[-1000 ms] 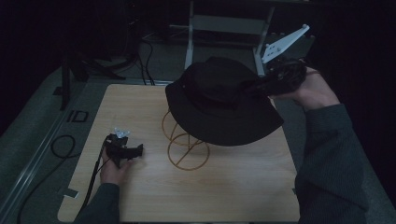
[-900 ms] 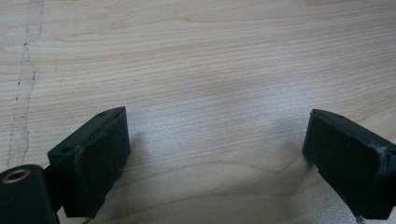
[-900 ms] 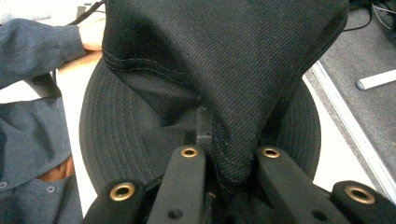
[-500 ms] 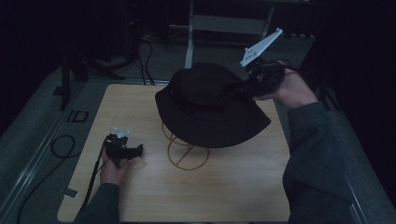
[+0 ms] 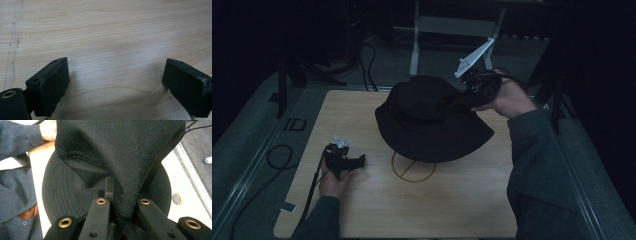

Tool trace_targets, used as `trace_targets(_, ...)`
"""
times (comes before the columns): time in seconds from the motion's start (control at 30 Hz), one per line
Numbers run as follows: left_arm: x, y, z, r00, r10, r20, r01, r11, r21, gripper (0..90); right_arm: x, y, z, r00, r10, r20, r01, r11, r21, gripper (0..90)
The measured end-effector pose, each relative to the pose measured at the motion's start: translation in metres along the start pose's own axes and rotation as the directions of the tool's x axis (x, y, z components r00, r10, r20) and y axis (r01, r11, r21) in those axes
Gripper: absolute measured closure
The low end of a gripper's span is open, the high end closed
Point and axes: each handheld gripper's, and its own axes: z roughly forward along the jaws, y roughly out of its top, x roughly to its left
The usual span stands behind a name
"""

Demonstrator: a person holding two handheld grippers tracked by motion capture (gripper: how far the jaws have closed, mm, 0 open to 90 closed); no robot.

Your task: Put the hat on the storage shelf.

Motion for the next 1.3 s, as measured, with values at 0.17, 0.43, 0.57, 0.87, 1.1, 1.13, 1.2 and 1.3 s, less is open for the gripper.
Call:
trace_targets(0.17, 0.0, 0.0, 0.0, 1.0, -0.001, 0.0, 0.001, 1.0, 0.0, 7.7, 0.0, 0.002, 0.007, 1.0, 0.002, -0.003, -0.002, 1.0, 0.02, 86.3)
trace_targets(0.43, 0.0, 0.0, 0.0, 1.0, -0.001, -0.001, 0.001, 1.0, -0.001, 7.7, 0.0, 0.005, 0.017, 1.0, 0.007, -0.005, -0.006, 0.998, 0.064, 85.1)
trace_targets(0.57, 0.0, 0.0, 0.0, 1.0, -0.002, -0.001, 0.002, 1.0, -0.002, 7.7, 0.0, 0.003, 0.024, 0.9998, 0.013, -0.014, -0.012, 0.997, 0.081, 84.1)
trace_targets(0.87, 0.0, 0.0, 0.0, 1.0, -0.002, 0.0, 0.002, 1.0, -0.001, 7.7, 0.001, 0.004, 0.041, 0.9991, 0.01, -0.042, -0.005, 0.993, 0.114, 81.2)
trace_targets(1.1, 0.0, 0.0, 0.0, 1.0, -0.002, 0.0, 0.002, 1.0, -0.001, 7.7, 0.004, 0.007, 0.057, 0.9986, -0.004, -0.052, 0.012, 0.988, 0.154, 77.6)
trace_targets(1.13, 0.0, 0.0, 0.0, 1.0, -0.002, 0.0, 0.002, 1.0, -0.001, 7.7, 0.005, 0.008, 0.058, 0.9986, 0.002, -0.053, 0.007, 0.987, 0.159, 77.2)
trace_targets(1.2, 0.0, 0.0, 0.0, 1.0, -0.002, 0.0, 0.002, 1.0, -0.001, 7.7, 0.005, 0.009, 0.062, 0.9986, 0.003, -0.053, 0.006, 0.986, 0.168, 76.4)
trace_targets(1.3, 0.0, 0.0, 0.0, 1.0, -0.002, 0.0, 0.002, 1.0, -0.001, 7.7, 0.006, 0.01, 0.065, 0.9982, 0.001, -0.06, 0.009, 0.984, 0.176, 73.2)
